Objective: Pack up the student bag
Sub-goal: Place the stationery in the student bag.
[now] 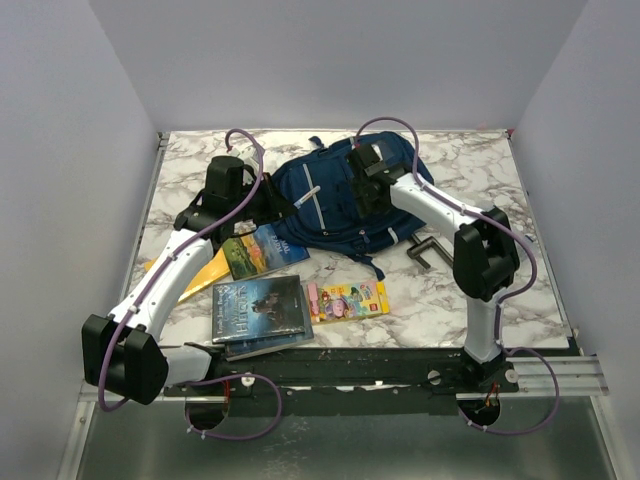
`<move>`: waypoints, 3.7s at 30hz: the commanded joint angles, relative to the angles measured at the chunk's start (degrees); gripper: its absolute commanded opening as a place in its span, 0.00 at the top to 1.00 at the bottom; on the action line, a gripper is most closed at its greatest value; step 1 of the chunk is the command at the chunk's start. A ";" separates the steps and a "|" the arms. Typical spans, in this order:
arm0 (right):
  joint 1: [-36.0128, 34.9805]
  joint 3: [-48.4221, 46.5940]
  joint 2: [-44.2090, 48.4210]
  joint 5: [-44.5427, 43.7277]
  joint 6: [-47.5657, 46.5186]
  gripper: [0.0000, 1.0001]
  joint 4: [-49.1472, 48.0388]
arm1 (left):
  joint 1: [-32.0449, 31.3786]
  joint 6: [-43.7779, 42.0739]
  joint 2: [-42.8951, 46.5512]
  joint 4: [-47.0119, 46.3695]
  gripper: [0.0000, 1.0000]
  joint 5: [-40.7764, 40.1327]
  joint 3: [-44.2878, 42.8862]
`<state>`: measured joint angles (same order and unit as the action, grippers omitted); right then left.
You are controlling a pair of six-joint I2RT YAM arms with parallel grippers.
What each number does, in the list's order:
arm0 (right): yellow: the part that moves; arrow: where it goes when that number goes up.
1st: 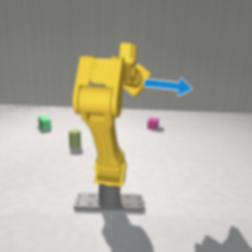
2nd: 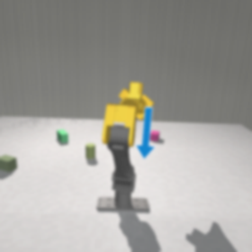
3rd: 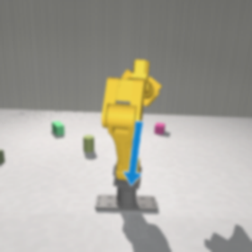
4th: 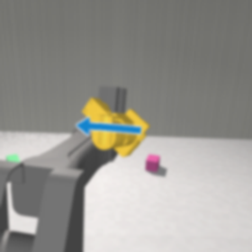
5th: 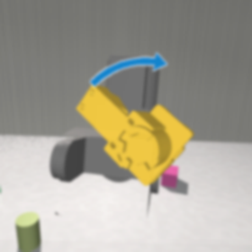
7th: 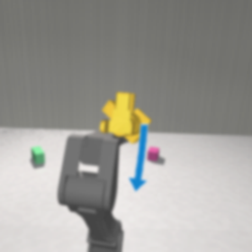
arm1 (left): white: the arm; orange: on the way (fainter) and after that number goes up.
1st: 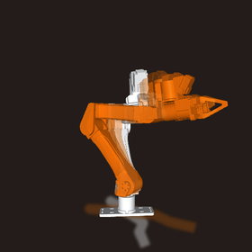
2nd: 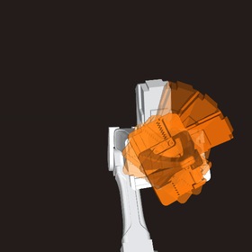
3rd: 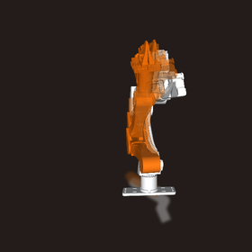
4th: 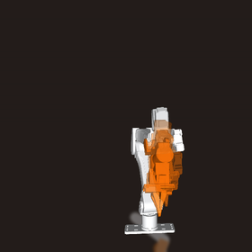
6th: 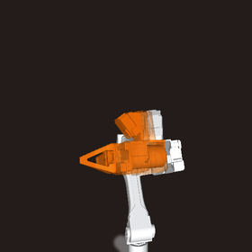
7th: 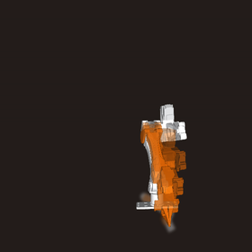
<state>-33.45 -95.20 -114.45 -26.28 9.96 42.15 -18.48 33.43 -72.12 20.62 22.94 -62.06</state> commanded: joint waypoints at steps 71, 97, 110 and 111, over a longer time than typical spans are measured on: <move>4.08 13.72 15.58 18.23 16.13 0.99 -26.64 | -12.01 11.61 -34.55 1.19 1.00 0.97 -28.66; 5.59 18.26 17.65 20.91 16.74 0.99 -29.65 | -11.49 8.04 -48.34 -13.94 0.75 0.43 -31.22; 5.59 19.08 17.80 17.92 13.59 0.99 -28.56 | -10.66 4.46 -38.39 -7.39 0.37 -0.95 -25.86; 5.59 19.08 17.78 17.77 13.15 0.99 -28.38 | -10.53 4.45 -36.85 -7.19 0.35 -0.55 -25.49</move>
<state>-27.86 -76.31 -98.91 -6.63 25.43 15.51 -29.67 39.62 -116.55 9.26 21.87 -89.65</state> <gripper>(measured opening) 0.009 0.598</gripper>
